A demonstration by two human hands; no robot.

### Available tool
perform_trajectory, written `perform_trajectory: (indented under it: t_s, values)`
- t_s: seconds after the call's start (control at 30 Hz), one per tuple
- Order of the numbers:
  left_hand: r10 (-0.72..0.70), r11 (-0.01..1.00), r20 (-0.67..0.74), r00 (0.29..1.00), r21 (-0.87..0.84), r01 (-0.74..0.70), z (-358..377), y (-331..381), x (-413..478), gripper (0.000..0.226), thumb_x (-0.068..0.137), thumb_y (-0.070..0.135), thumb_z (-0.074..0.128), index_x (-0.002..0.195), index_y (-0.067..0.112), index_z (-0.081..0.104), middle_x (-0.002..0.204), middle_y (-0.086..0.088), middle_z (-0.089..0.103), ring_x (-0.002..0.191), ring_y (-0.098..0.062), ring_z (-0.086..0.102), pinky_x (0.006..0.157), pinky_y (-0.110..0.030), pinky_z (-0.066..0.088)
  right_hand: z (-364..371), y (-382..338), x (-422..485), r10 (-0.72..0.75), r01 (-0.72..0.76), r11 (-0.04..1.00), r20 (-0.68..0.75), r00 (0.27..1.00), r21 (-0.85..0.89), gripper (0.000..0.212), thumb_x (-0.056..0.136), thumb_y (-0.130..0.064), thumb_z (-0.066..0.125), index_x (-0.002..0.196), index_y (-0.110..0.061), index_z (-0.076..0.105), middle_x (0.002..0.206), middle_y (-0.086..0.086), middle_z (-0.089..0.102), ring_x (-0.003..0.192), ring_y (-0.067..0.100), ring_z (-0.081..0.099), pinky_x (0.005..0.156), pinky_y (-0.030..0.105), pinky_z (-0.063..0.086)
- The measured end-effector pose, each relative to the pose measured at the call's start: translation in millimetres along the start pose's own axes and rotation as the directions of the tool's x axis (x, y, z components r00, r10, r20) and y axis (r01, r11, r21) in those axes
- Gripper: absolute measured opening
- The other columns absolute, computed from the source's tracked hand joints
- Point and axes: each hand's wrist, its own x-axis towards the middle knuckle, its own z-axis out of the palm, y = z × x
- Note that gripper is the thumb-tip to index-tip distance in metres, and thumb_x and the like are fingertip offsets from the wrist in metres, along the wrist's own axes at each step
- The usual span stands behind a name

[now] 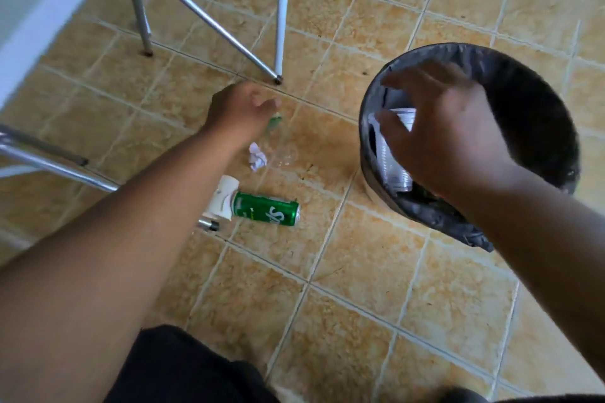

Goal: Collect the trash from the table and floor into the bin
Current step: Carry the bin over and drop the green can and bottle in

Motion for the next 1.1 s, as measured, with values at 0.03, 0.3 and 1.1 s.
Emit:
perform_trajectory:
  t_s: [0.03, 0.3, 1.1]
  values:
    - [-0.043, 0.996, 0.035, 0.998, 0.076, 0.040, -1.0, -21.1, 3.0, 0.044, 0.090, 0.043, 0.061, 0.122, 0.012, 0.066, 0.116, -0.009, 0.070, 0.112, -0.027, 0.062, 0.090, -0.027, 0.043, 14.8, -19.6, -0.8, -0.059, 0.058, 0.998, 0.038, 0.998, 0.029, 0.034, 0.086, -0.019, 0.066, 0.117, -0.006, 0.066, 0.109, 0.018, 0.066, 0.100, 0.035, 0.060, 0.082, 0.041, 0.052]
    - [-0.295, 0.880, 0.302, 0.907, 0.456, 0.135, 33.8, -181.2, -24.5, 0.074, 0.087, 0.061, 0.059, 0.144, 0.017, 0.045, 0.146, -0.013, 0.051, 0.130, -0.034, 0.050, 0.103, -0.036, 0.043, 181.7, -74.8, -35.9, -0.104, 0.171, 0.984, 0.602, 0.792, -0.054, 0.027, 0.088, -0.024, 0.058, 0.111, -0.010, 0.057, 0.109, 0.013, 0.056, 0.104, 0.031, 0.054, 0.080, 0.038, 0.051]
    - [-0.165, 0.958, 0.091, 0.982, 0.252, 0.138, -12.9, -120.3, 2.9, 0.067, 0.077, 0.063, 0.069, 0.111, 0.006, 0.070, 0.111, -0.017, 0.070, 0.098, -0.033, 0.064, 0.071, -0.030, 0.037, 86.1, -80.9, 6.7, -0.069, 0.163, 0.963, 0.388, 0.919, -0.216, 0.032, 0.090, -0.044, 0.054, 0.102, -0.016, 0.062, 0.066, -0.002, 0.035, 0.067, 0.025, 0.049, 0.051, 0.027, 0.037]
